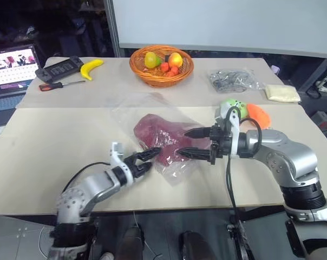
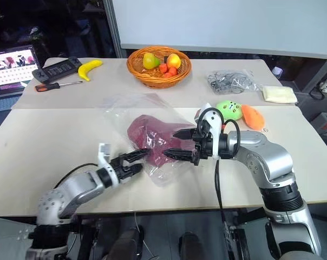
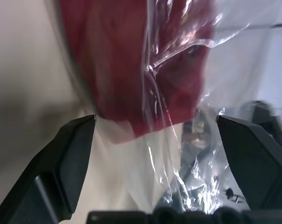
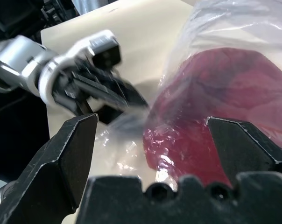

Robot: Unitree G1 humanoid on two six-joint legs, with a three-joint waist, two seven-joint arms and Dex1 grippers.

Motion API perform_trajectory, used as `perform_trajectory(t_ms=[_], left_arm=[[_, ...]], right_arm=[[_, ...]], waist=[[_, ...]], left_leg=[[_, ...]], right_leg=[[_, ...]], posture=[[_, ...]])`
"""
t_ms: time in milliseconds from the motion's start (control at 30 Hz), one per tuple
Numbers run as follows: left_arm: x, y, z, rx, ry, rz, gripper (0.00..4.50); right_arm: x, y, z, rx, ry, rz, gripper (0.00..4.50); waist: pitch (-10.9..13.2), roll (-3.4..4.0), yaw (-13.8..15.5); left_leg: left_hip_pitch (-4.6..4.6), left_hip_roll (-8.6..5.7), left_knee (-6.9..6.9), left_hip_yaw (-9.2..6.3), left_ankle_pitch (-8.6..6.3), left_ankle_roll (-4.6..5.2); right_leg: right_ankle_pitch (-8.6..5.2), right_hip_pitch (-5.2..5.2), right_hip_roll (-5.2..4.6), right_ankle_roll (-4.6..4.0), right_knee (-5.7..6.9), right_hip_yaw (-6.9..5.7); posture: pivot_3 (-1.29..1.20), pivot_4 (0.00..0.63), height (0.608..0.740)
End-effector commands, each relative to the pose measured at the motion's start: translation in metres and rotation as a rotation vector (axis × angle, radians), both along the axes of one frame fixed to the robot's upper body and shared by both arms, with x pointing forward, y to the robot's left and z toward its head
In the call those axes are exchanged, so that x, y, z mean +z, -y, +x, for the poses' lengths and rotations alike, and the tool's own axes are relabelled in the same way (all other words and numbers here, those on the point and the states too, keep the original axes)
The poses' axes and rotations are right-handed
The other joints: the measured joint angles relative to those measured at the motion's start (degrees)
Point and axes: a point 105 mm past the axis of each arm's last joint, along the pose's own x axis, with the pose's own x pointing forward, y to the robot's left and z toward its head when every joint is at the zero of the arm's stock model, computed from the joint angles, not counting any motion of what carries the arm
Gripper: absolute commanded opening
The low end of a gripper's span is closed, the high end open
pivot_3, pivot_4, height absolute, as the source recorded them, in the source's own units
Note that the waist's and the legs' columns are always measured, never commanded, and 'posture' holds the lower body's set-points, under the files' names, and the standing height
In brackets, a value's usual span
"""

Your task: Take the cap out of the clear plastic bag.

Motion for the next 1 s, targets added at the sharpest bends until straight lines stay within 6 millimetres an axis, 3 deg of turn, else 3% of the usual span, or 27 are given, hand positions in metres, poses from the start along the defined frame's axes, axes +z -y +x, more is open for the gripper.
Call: perform_trajectory(t_ms=[33, 233, 400, 600, 700, 833, 1000], left_arm=[[0.002, 0.010, 0.013, 0.014, 0.011, 0.018, 4.46], [0.001, 0.008, 0.019, 0.032, 0.016, 0.027, 4.46], [0.002, -0.001, 0.018, 0.060, 0.014, 0.018, 3.14], [-0.004, -0.006, 0.016, 0.069, -0.008, 0.030, 0.86], [-0.005, -0.008, 0.014, 0.067, -0.009, 0.031, 0.02], [-0.016, -0.025, 0.014, 0.065, -0.016, 0.117, 0.02], [-0.033, -0.073, 0.019, -0.038, 0.022, 0.404, 0.02]], right_arm=[[0.013, 0.002, -0.002, 0.006, 0.059, 0.007, 4.50], [0.013, 0.003, -0.002, -0.006, 0.064, 0.008, 4.50], [0.015, 0.006, -0.001, -0.017, 0.068, 0.013, 4.50], [0.016, 0.008, -0.001, -0.017, 0.073, 0.012, 4.50], [0.016, 0.009, -0.002, -0.011, 0.075, 0.008, 4.50], [0.017, 0.013, -0.004, -0.007, 0.076, 0.000, 4.50], [0.017, 0.013, -0.004, -0.009, 0.076, 0.000, 4.50]], waist=[[0.0, 0.00, 0.0], [0.0, 0.00, 0.0], [0.0, 0.00, -0.2], [0.0, 0.00, -0.3], [0.0, 0.00, -0.3], [0.0, 0.00, -0.7], [-0.1, 0.04, -2.0]], left_leg=[[0.00, 0.00, 0.00, 0.00, 0.00, 0.00], [0.00, -0.01, 0.03, -0.02, 0.00, 0.01], [0.00, -0.01, 0.05, -0.02, 0.00, 0.01], [0.00, -0.01, 0.04, -0.02, -0.01, 0.01], [0.01, -0.01, 0.05, -0.02, -0.01, 0.02], [0.01, -0.01, 0.05, -0.02, -0.01, 0.02], [0.18, 0.05, -0.04, -0.01, -0.02, 0.03]], right_leg=[[0.00, 0.00, 0.00, 0.00, 0.00, 0.00], [0.00, 0.04, 0.00, 0.02, 0.00, -0.01], [0.01, 0.03, 0.00, 0.02, 0.00, -0.01], [0.01, 0.03, 0.00, 0.02, 0.00, 0.00], [0.01, 0.05, 0.00, 0.02, 0.00, -0.01], [0.01, 0.05, 0.00, 0.03, 0.01, 0.00], [0.01, 0.05, 0.13, 0.01, 0.06, 0.04]], posture=[[0.00, 0.150, 0.740], [0.00, 0.150, 0.740], [0.00, 0.150, 0.740], [0.00, 0.150, 0.740], [0.00, 0.150, 0.740], [0.00, 0.150, 0.740], [0.00, 0.150, 0.740]])
